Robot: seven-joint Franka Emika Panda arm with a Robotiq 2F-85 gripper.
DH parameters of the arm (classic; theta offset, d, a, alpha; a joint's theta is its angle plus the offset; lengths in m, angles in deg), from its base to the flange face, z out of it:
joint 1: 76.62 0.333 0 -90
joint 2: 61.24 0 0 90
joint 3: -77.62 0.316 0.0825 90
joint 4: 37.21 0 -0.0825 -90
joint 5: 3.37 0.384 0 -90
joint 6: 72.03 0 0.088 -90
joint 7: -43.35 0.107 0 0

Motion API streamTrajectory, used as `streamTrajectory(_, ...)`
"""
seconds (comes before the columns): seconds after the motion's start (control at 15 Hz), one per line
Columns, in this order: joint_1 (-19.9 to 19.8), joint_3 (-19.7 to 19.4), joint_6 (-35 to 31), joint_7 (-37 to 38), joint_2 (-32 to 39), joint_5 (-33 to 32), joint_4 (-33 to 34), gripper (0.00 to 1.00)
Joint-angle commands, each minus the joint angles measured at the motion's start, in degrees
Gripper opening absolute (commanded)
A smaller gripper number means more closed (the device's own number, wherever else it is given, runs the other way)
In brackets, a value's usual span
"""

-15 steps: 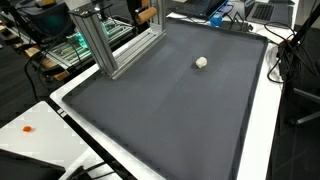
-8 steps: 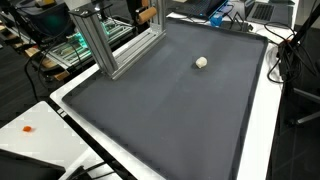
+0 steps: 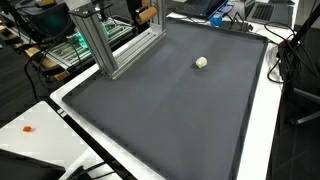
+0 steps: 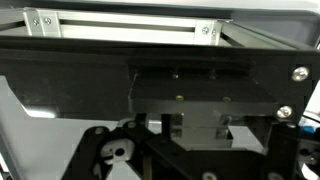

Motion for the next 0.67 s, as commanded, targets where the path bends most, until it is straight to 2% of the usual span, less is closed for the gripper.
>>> streamTrajectory(0.0, -0.14, 0.44, 2.06, 1.82, 1.42, -2.58, 1.74, 0.93)
streamTrajectory(0.4, -0.54, 0.71, 6.37, 2.84, 2.72, -5.96, 4.33, 0.88)
streamTrajectory(0.6, -0.36, 0.58, 8.52, 3.06, 3.43, -6.86, 5.45, 0.90)
